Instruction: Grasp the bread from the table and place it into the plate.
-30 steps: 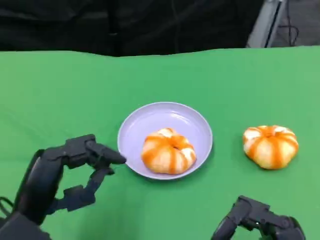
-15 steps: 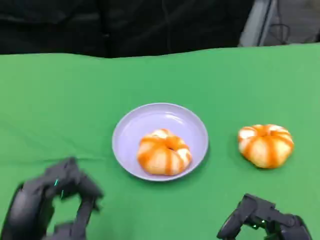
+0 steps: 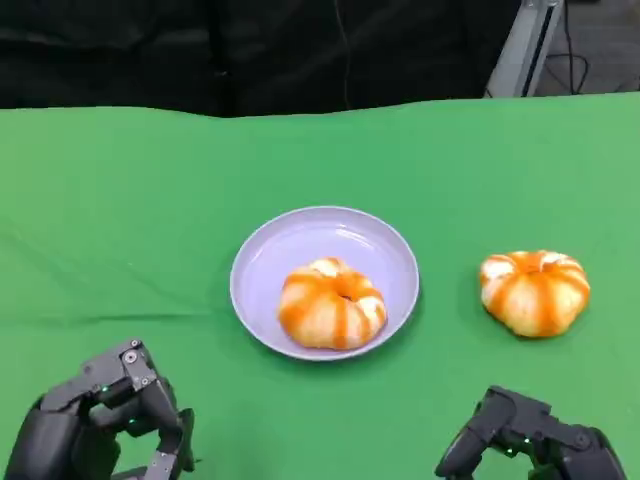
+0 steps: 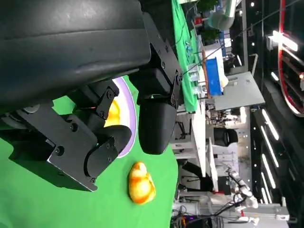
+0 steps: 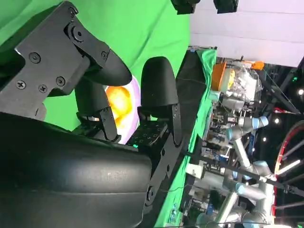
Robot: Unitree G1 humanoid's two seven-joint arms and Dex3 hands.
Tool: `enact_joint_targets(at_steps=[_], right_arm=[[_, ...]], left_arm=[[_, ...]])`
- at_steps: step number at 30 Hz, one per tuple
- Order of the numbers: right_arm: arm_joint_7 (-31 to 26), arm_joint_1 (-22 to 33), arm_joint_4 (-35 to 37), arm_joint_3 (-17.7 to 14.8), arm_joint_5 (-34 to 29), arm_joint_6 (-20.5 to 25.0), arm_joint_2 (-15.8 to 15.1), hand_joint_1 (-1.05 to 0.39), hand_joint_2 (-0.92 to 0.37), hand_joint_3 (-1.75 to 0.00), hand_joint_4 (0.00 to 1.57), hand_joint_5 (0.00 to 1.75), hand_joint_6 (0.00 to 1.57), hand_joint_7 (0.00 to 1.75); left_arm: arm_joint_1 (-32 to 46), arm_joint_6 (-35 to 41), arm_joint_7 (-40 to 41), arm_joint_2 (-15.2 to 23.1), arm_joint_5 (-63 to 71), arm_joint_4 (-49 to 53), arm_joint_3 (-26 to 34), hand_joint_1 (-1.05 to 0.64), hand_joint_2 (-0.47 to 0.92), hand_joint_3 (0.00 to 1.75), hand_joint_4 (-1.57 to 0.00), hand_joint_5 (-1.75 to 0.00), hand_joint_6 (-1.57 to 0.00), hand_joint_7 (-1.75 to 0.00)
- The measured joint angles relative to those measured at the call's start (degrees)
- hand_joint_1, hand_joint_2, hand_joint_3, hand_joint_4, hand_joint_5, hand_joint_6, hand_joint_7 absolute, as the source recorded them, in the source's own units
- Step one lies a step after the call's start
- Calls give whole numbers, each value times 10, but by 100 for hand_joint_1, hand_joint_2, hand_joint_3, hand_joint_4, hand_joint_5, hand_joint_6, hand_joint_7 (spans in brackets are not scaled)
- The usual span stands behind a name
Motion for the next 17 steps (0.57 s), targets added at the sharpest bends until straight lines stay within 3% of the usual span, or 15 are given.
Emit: enact_joint_targets(at_steps=[17], right_arm=[[1,2,0,-4,-3,-1,0,-5,-30,-137,75,157,81,131]], left_arm=[[-2,-8,-9,-9,8,11,7,6,48,128,-87,-175,-73,-168]])
